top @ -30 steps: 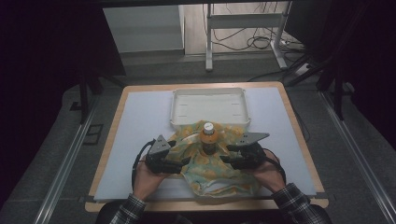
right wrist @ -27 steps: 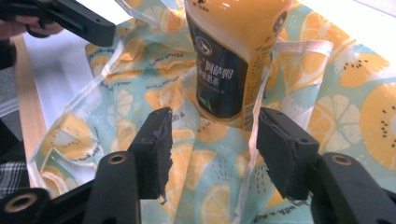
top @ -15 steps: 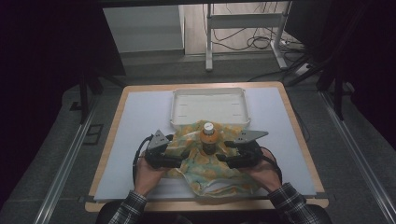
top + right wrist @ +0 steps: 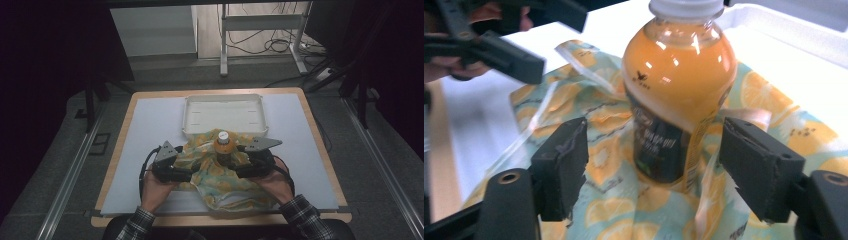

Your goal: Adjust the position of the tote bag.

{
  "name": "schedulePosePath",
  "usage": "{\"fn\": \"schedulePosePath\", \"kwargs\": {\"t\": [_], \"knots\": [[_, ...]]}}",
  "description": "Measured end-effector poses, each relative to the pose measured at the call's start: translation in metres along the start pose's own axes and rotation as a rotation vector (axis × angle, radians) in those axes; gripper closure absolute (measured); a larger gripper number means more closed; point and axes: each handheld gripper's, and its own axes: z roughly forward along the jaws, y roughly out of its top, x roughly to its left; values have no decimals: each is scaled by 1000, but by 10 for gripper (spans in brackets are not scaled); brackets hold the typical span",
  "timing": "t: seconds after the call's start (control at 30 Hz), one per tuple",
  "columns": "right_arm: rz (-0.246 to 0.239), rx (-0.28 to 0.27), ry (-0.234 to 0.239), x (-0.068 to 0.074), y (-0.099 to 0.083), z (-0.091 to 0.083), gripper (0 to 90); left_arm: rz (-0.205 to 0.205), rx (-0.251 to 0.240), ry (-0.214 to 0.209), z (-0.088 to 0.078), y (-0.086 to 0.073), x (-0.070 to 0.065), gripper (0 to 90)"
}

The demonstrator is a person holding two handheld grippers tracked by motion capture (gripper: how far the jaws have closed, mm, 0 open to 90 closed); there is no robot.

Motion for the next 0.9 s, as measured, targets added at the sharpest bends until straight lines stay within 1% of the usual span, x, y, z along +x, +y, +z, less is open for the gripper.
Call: {"fn": "schedulePosePath", "kwargs": {"t": [0.13, 0.17, 0.27, 0.4, 0.47, 0.57, 0.63, 0.7, 0.9], "knots": [[14, -21, -17, 0, 3, 5, 254, 10, 17, 7, -2, -4, -4, 75], [15, -23, -18, 0, 3, 6, 248, 17, 20, 14, -3, -6, -6, 75], [17, -36, -36, 0, 5, 11, 229, 19, 38, 24, -5, -12, -9, 75], [35, -57, -48, 1, 6, 19, 207, 19, 40, 29, -11, -17, -11, 75], [33, -61, -57, 1, 6, 23, 197, 15, 38, 31, -12, -19, -11, 74], [30, -78, -68, 1, 6, 29, 191, 6, 40, 29, -12, -21, -11, 72], [27, -92, -82, 0, 5, 33, 189, 9, 40, 30, -12, -21, -10, 71], [38, -104, -91, 0, 4, 36, 190, 2, 35, 26, -12, -21, -9, 71], [38, -146, -101, -1, 2, 45, 210, 3, 39, 24, -11, -22, -9, 72]]}}
